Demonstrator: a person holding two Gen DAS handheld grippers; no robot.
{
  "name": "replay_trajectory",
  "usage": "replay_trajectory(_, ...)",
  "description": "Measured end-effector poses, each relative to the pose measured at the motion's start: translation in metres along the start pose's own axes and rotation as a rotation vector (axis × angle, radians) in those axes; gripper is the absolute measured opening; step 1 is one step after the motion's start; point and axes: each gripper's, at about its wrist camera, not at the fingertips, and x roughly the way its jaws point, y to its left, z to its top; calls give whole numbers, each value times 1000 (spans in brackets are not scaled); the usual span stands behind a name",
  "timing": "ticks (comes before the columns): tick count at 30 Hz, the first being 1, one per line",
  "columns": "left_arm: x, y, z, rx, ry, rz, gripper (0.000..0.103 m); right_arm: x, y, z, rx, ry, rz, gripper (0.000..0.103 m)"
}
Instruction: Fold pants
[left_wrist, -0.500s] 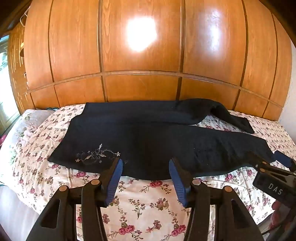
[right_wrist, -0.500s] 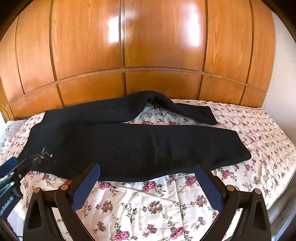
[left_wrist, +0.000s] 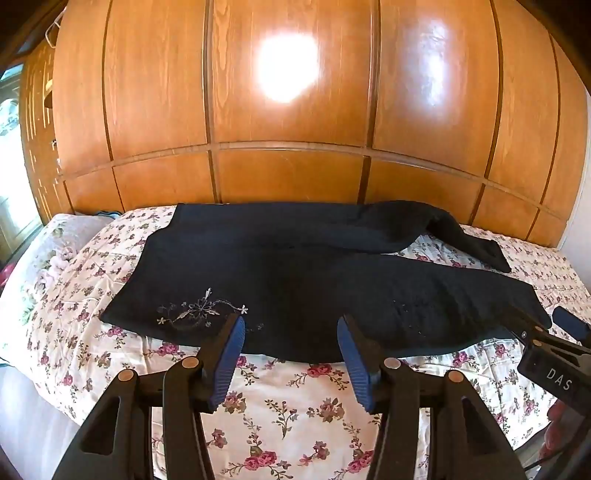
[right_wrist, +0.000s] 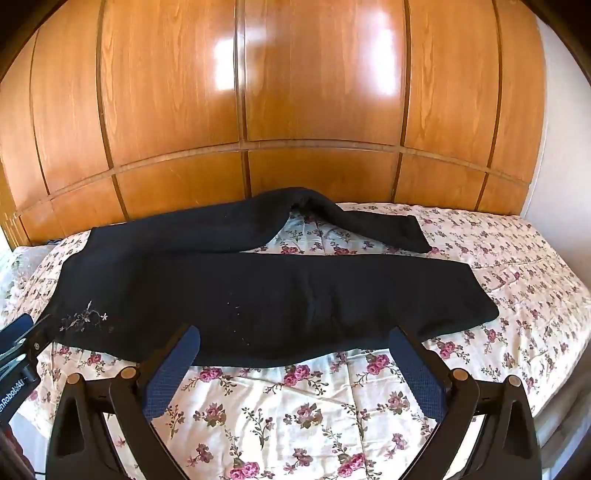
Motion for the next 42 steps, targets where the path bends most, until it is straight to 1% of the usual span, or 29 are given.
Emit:
replay_trajectory(26,2,-1,-3,-4,21,-23,53,4,2,-1,1,8,6,103)
replay_trajectory(42,5,-2,-5,9,28,-8,53,5,2,-2,2,19,9,103)
